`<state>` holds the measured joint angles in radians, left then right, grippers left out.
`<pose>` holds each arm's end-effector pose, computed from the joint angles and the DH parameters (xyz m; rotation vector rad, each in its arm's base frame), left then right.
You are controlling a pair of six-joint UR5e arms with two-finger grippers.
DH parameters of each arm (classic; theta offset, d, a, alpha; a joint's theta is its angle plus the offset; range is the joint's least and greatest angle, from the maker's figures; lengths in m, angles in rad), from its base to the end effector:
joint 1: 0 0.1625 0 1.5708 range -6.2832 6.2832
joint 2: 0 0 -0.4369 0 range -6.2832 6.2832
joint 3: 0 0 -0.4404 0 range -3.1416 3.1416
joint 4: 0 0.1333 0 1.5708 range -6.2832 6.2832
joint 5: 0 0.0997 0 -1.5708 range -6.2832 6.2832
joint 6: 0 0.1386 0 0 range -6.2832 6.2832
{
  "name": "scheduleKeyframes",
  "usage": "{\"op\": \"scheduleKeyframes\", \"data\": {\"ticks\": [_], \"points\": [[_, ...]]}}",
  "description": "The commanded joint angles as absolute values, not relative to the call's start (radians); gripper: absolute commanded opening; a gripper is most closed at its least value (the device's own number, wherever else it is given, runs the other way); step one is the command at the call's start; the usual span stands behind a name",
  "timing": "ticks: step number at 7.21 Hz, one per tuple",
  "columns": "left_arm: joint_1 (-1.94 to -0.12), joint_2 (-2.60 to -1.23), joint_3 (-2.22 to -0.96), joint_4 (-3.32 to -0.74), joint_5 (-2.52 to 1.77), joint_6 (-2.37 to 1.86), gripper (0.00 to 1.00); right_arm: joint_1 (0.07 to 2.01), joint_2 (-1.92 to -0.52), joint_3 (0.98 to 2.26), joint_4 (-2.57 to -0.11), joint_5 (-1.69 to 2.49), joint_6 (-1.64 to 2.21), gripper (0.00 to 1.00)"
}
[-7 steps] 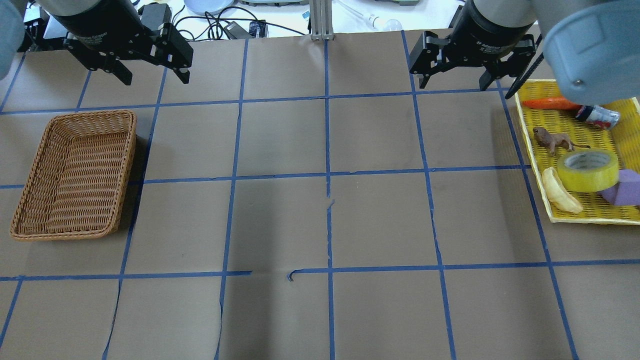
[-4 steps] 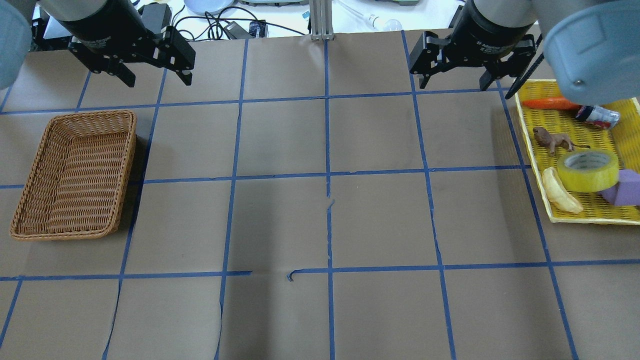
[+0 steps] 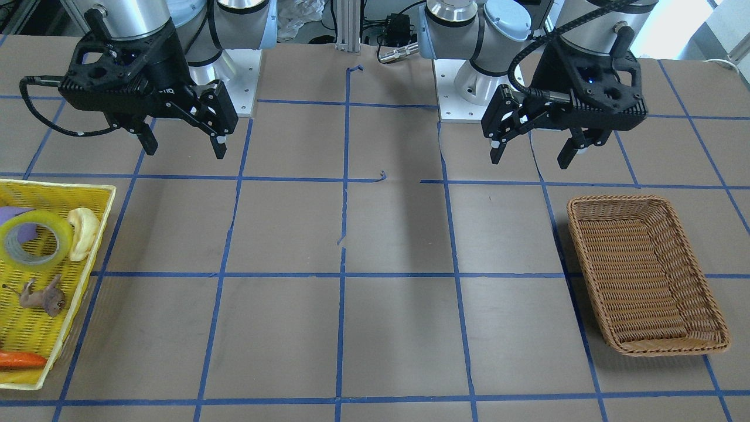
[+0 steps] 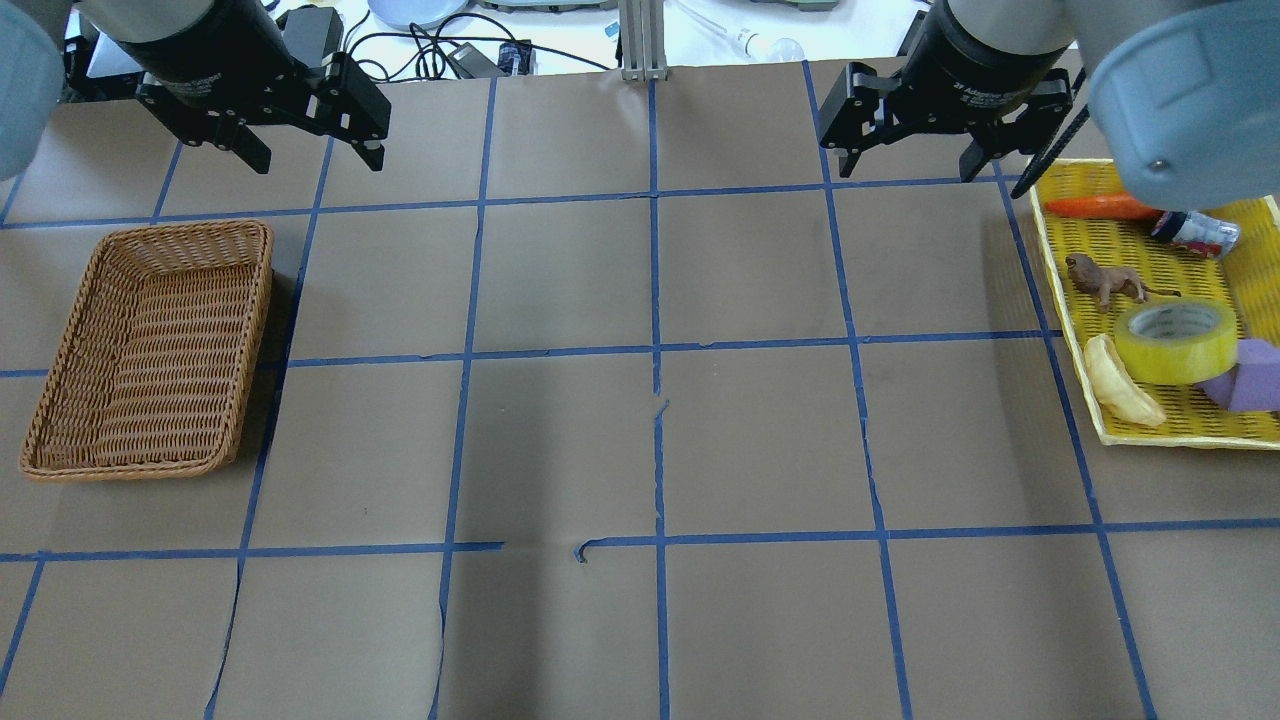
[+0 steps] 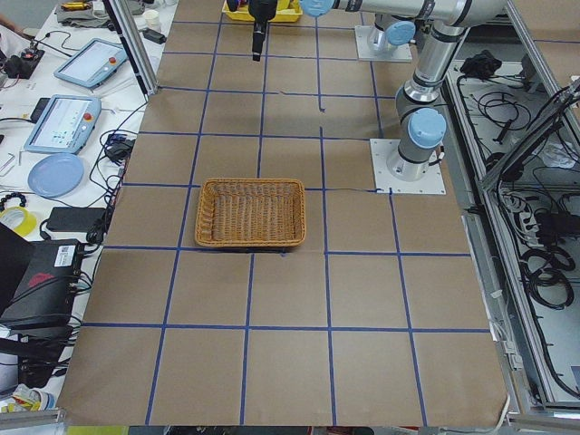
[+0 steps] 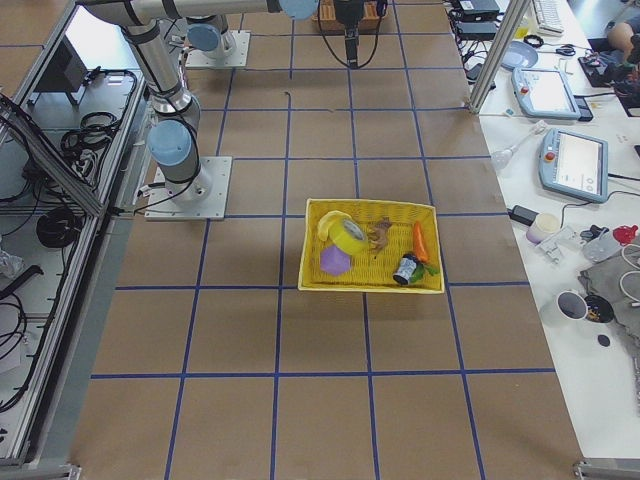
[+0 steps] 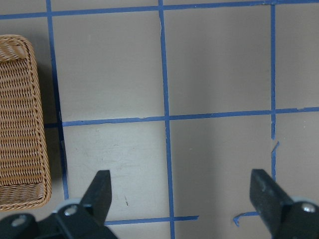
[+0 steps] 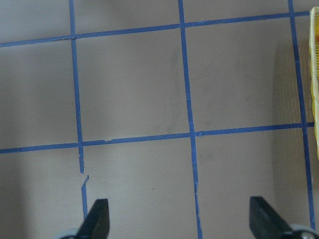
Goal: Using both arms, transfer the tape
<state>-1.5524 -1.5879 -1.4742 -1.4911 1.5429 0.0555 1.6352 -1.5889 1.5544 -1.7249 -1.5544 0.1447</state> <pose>-0.1267 -0.5693 0.5133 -0.0611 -3.1091 0.2495 0.1711 -0.5463 0.4971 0.1217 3.0899 -0.2882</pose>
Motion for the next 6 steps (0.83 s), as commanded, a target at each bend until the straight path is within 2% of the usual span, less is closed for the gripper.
{"op": "scheduleKeyframes", "data": {"ticks": [1,6], "points": [[-1.552,-1.588,-1.474,-1.491,1.542,0.055,1.0,1.635,-1.589,1.557,-1.738,-1.549,0.144,1.0],[-1.552,-1.588,-1.476,-1.491,1.542,0.055,1.0,1.629,-1.6,1.557,-1.73,-1.562,0.14,1.0]]}}
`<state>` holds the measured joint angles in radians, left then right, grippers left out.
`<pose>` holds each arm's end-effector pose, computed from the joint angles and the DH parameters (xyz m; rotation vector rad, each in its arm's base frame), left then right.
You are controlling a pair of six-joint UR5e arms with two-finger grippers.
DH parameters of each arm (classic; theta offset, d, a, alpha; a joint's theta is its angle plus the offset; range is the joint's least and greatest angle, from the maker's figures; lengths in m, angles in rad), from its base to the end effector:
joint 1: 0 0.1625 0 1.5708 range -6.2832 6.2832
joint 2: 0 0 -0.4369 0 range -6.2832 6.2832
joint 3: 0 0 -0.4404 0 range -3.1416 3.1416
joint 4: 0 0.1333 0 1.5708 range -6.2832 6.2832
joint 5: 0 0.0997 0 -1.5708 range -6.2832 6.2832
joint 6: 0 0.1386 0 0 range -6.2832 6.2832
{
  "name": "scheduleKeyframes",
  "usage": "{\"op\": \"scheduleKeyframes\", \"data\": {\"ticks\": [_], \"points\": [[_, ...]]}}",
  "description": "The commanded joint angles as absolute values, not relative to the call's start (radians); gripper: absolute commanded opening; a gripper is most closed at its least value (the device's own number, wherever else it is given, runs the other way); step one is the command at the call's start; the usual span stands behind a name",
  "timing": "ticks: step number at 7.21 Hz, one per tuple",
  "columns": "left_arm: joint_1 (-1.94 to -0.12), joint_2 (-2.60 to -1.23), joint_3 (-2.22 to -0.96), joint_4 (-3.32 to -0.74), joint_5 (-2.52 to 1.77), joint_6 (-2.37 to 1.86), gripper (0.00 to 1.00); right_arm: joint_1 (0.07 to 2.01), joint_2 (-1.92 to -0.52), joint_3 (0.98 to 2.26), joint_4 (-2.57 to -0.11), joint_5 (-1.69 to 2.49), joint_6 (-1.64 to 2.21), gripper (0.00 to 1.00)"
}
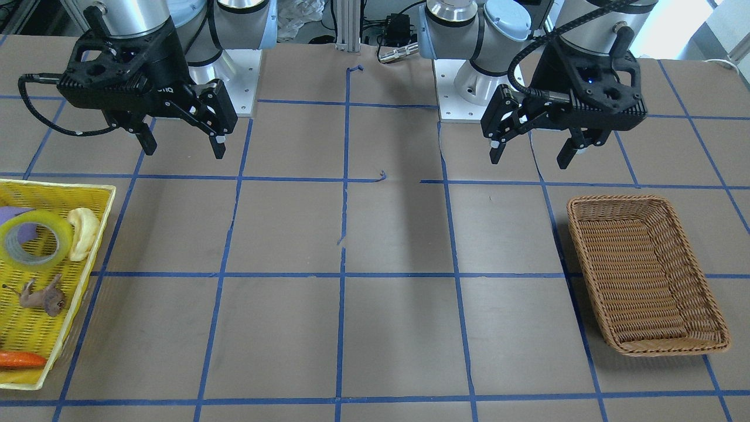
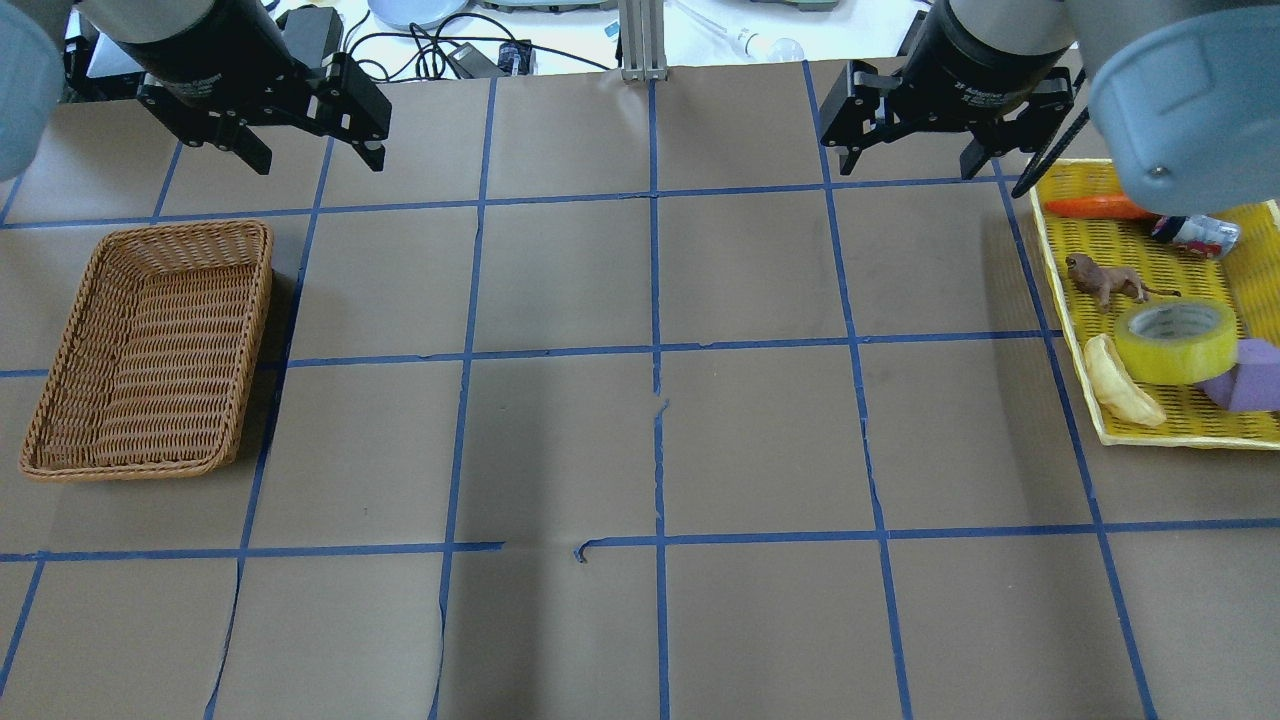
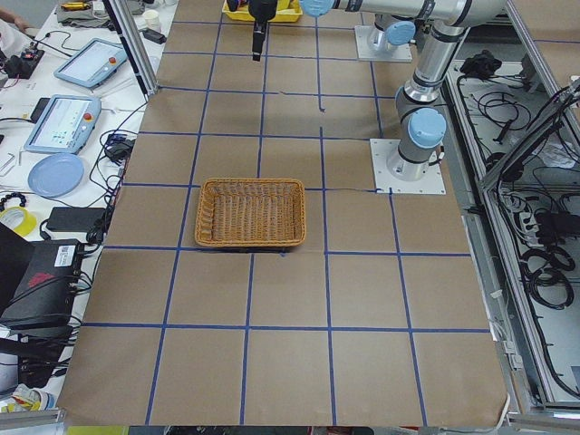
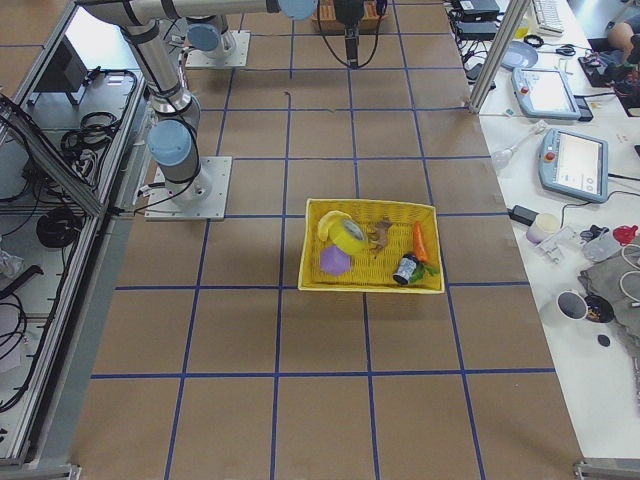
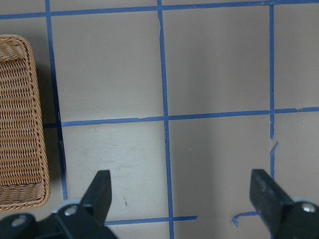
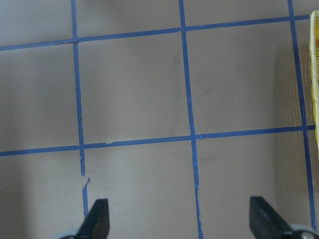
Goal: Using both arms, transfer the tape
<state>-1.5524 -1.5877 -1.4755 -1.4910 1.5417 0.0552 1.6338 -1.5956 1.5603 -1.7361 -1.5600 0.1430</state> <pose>-0.1269 -0.5691 0.5127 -0.0608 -3.1080 0.2479 0.1694 -0.5450 0.4989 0.1221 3.0926 -0.3081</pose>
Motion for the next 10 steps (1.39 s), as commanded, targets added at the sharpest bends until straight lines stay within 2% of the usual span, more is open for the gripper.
{"op": "scheduleKeyframes", "data": {"ticks": [1,10], "points": [[-1.552,-1.588,-1.476,-1.491,1.542,0.055,1.0,1.632,-1.604,1.563,-1.726,-1.568,0.141,1.0],[-1.552,-1.586,-1.476,-1.491,1.542,0.055,1.0,1.629,-1.602,1.571,-1.689,-1.571,0.132,1.0]]}}
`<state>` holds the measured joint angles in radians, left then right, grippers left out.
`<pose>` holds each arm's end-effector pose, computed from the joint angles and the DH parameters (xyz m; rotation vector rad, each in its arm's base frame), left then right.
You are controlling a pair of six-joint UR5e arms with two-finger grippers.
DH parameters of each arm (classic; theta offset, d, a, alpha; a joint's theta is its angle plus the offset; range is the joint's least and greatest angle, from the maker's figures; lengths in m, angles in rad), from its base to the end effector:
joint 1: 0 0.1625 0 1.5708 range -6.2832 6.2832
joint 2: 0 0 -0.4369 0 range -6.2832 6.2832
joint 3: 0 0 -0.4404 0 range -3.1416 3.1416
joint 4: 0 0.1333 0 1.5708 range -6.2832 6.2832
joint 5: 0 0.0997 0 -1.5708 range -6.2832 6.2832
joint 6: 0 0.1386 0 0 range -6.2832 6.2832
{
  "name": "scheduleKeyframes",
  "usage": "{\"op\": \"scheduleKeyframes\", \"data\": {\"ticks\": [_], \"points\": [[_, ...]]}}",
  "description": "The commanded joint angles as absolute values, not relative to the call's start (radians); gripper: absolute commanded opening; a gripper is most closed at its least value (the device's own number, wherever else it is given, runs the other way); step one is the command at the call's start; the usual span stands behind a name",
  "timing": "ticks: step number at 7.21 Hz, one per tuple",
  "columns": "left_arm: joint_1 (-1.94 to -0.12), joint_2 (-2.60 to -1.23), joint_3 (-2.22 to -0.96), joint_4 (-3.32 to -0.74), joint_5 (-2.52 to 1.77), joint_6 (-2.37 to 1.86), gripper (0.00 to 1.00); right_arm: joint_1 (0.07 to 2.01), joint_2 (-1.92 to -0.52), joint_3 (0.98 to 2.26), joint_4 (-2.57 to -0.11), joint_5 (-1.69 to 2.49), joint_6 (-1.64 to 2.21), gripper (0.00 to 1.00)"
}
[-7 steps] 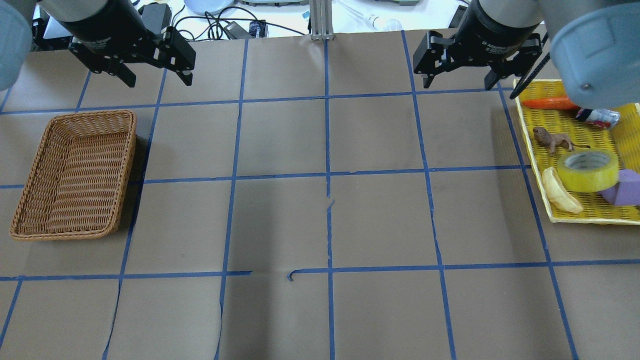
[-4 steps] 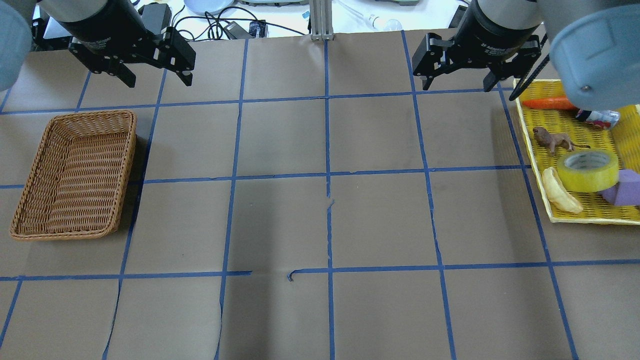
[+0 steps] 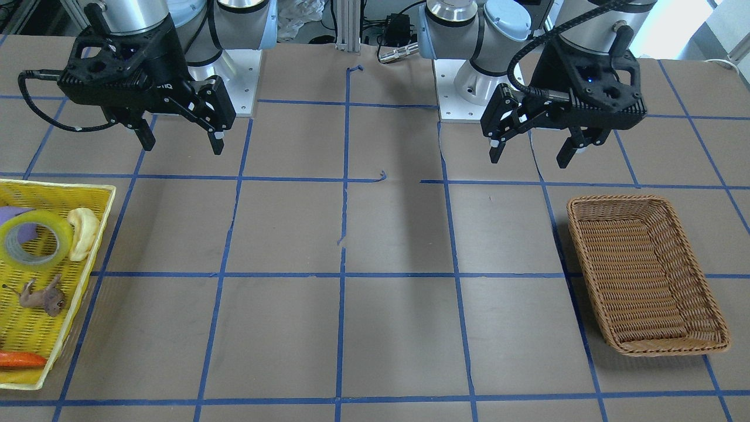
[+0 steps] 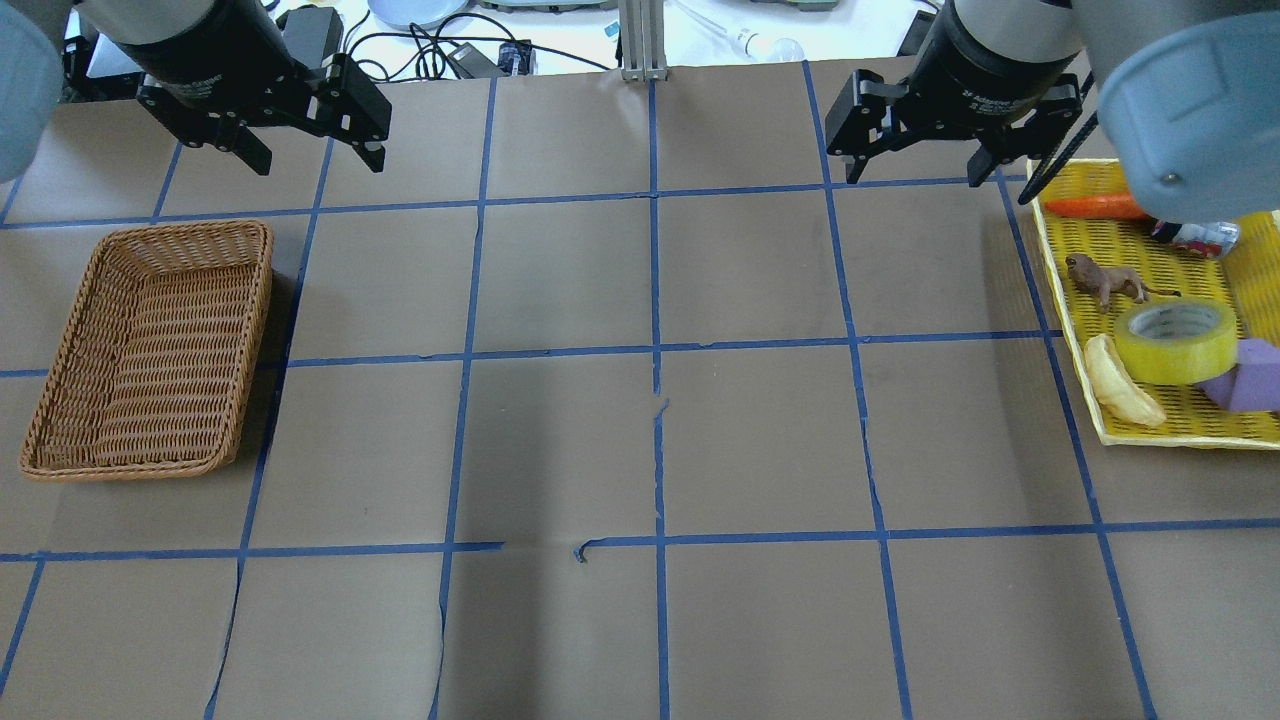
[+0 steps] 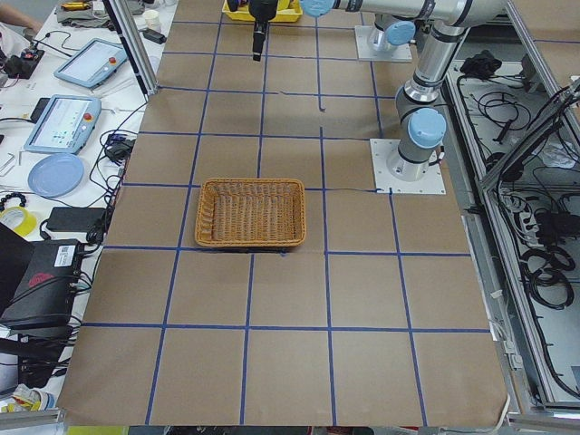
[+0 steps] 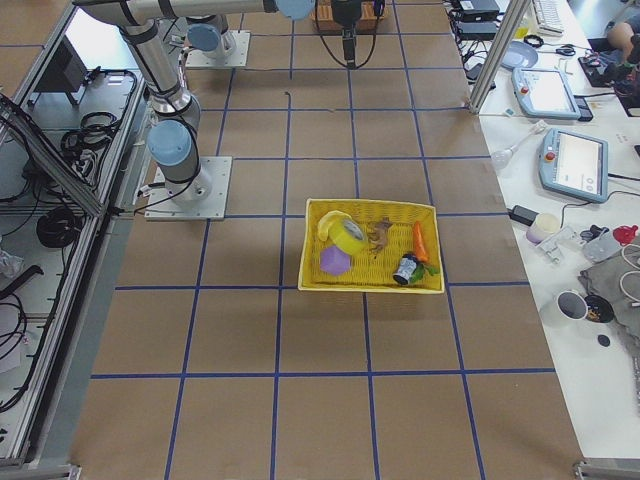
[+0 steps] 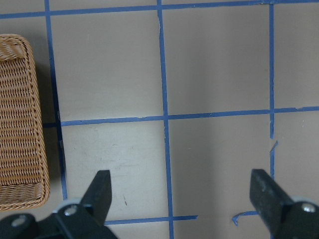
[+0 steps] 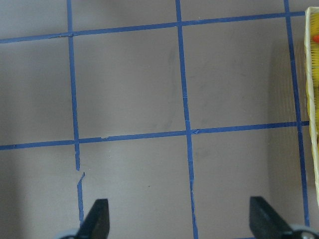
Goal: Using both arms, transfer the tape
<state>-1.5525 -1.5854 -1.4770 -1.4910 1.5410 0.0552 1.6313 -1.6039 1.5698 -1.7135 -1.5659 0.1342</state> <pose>-0.1271 -0.5682 0.5132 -0.0610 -3.1072 0.2491 0.1669 -0.5391 0.4953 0.1138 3.1055 -0.2734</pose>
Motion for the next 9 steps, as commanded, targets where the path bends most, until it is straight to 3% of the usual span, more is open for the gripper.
{"op": "scheduleKeyframes", "data": {"ticks": [1,3,6,9], "points": [[-1.552,-1.586,-1.477,-1.491,1.542,0.055,1.0,1.623,-1.6,1.569,-1.683,-1.572,0.132,1.0],[-1.552,-1.586,-1.477,-1.491,1.542,0.055,1.0,1.608,-1.595,1.551,-1.642,-1.569,0.1,1.0],[-1.554,-1.586,-1.477,-1.491,1.542,0.055,1.0,1.311,-1.507,1.499,-1.557,-1.51,-0.063,1.0],[-1.554,-1.585,-1.48,-1.491,1.542,0.055,1.0,1.087,-1.335,1.528,-1.583,-1.669,-0.759,1.0]]}}
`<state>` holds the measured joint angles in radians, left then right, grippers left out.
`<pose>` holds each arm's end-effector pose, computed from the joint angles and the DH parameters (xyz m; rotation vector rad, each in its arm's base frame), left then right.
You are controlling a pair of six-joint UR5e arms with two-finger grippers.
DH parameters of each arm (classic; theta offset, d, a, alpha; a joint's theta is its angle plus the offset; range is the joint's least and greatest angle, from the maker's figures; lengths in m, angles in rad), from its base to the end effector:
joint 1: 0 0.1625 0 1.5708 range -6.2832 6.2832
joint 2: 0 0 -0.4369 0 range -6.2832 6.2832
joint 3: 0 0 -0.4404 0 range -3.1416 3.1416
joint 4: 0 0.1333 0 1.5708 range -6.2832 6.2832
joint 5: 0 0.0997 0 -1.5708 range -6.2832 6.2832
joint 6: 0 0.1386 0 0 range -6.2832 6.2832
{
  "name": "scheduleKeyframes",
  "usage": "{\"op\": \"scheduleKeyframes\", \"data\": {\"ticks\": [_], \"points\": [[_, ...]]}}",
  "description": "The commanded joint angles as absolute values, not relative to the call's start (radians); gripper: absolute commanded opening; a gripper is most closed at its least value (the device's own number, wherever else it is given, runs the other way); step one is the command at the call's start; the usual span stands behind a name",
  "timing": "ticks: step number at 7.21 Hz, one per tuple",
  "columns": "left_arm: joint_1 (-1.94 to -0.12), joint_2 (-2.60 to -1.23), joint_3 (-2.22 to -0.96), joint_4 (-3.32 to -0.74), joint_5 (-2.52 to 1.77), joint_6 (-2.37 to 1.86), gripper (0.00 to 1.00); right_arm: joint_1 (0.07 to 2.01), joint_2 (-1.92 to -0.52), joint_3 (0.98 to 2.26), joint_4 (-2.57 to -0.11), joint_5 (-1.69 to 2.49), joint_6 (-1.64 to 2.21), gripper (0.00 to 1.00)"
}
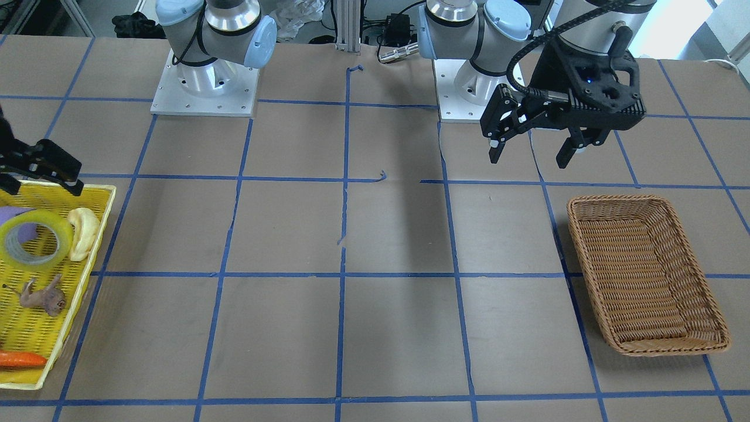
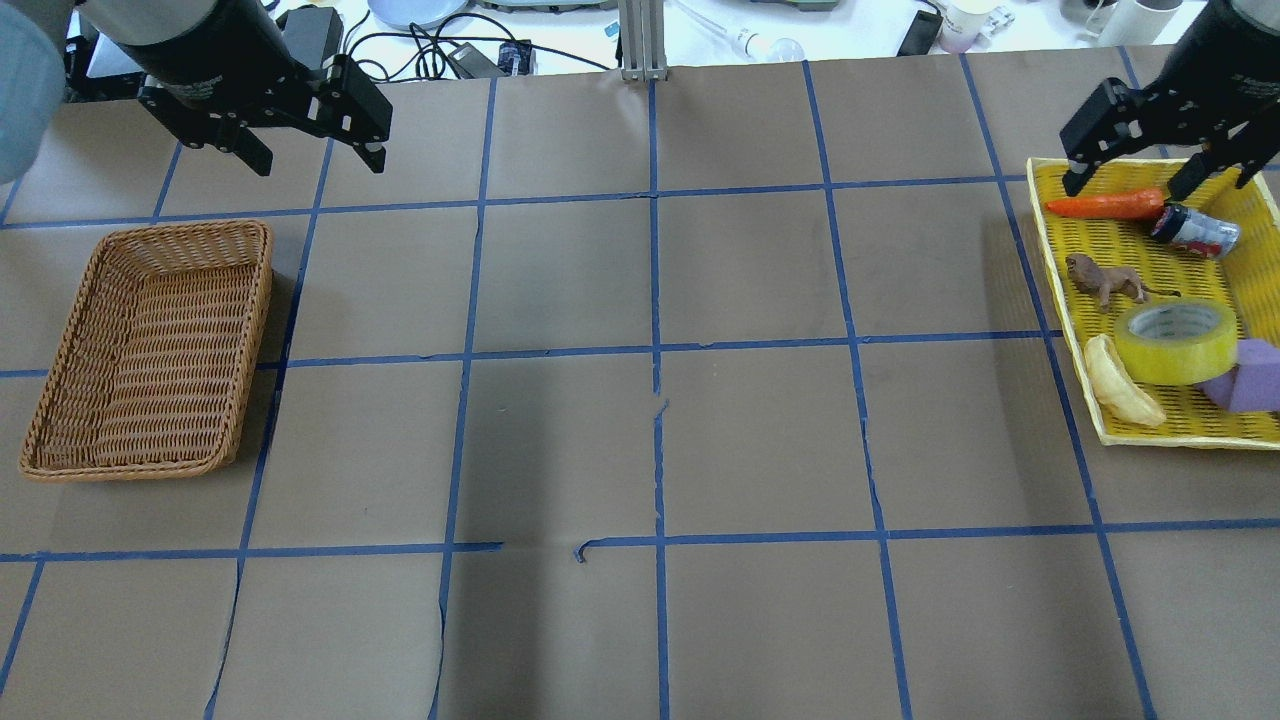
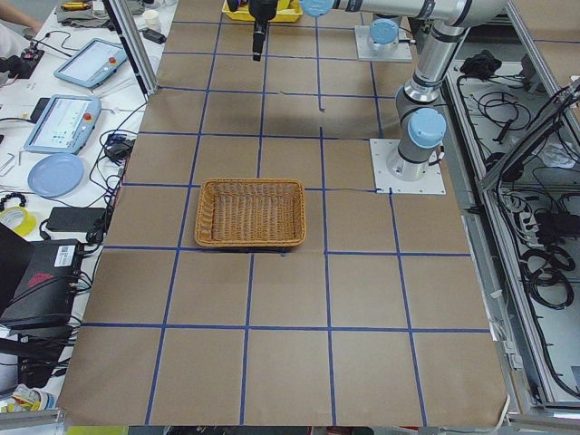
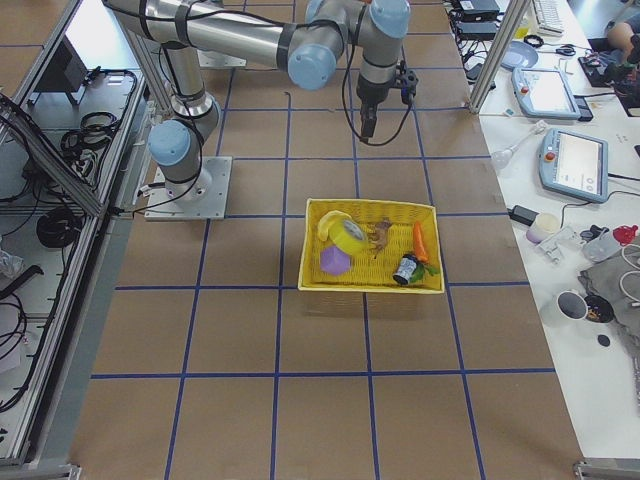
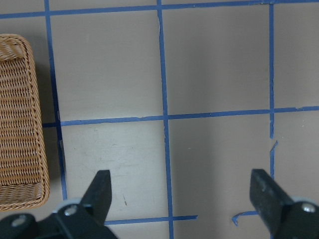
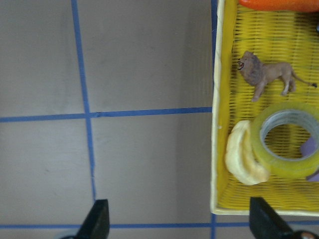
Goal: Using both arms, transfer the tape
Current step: 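Lower the right gripper onto the yellow tape roll in the tray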
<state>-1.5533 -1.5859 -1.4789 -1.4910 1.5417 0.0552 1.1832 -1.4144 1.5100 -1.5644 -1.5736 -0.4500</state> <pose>-0.1274 -0.5681 0.5118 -0.0621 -3.1080 0.2454 -0.1005 -0.5979 0.4040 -0.0969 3.0977 0.1463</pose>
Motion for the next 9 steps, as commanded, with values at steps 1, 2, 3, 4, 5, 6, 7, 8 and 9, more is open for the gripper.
{"op": "scheduleKeyframes", "data": {"ticks": [1,2,3,4,5,6,7,8,9], "points": [[-1.552,-1.582,-1.486,-1.491,1.542,0.055,1.0,1.033,-1.281,1.555,-1.615,-1.704,-0.831,1.0],[-1.554,-1.58,-1.491,-1.491,1.542,0.054,1.0,1.031,-1.27,1.598,-1.612,-1.691,-0.851,1.0],[-1.554,-1.58,-1.491,-1.491,1.542,0.054,1.0,1.029,-1.26,1.665,-1.621,-1.698,-0.851,1.0],[-1.554,-1.58,-1.493,-1.491,1.54,0.054,1.0,1.029,-1.253,1.762,-1.823,-1.704,-0.868,1.0],[-1.552,-1.58,-1.493,-1.491,1.54,0.054,1.0,1.038,-1.262,1.814,-1.879,-1.703,-0.971,1.0],[-1.552,-1.58,-1.493,-1.491,1.54,0.054,1.0,1.057,-1.262,1.807,-1.92,-1.706,-1.129,1.0],[-1.552,-1.58,-1.493,-1.491,1.54,0.054,1.0,1.058,-1.253,1.81,-1.931,-1.745,-1.264,1.0],[-1.552,-1.58,-1.493,-1.49,1.54,0.054,1.0,1.058,-1.252,1.813,-1.943,-1.761,-1.329,1.0],[-1.552,-1.58,-1.493,-1.489,1.539,0.052,1.0,1.058,-1.238,1.827,-1.945,-1.782,-1.333,0.99]]}}
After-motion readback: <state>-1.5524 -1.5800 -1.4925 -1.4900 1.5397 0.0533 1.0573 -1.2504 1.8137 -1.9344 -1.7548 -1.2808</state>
